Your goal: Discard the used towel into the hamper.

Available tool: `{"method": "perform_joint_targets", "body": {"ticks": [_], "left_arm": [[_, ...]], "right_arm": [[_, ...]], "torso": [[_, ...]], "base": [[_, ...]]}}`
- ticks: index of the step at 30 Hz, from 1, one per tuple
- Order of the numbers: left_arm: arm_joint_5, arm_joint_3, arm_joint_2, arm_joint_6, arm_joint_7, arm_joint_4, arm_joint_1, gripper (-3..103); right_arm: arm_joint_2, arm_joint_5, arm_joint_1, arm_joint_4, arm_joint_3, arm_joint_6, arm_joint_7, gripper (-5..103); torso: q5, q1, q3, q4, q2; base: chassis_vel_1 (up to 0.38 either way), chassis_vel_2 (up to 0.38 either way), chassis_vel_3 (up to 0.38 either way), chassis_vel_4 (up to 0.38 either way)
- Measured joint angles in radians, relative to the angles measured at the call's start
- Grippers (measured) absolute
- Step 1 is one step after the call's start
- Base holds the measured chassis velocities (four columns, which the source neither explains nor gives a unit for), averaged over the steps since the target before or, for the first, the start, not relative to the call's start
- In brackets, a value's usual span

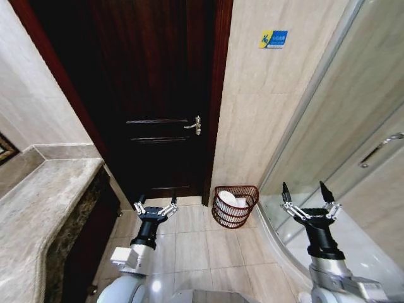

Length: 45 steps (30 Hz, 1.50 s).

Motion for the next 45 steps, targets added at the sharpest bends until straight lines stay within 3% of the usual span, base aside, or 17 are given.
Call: {"method": "perform_joint_targets", "body": {"ticks": [16,45], "left_arm": [[0.000,0.000,0.000,0.000,0.000,0.000,0.000,100],[0.000,0.000,0.000,0.000,0.000,0.000,0.000,100]], "right_arm": [[0.000,0.002,0.021,-0.009,-0.004,-0.019,-0.009,100],[0.000,0.025,0.023,-0.024,-0.001,0.028,-0.064,100]], "torso": [[0.0000,0.000,0.000,-0.0001,0.000],[-0.0001,0.000,0.000,-0.0001,0.000]], "base": [[-0.024,-0.014,0.026,0.013],[-0.009,-0.009,0.009,0.007]]}}
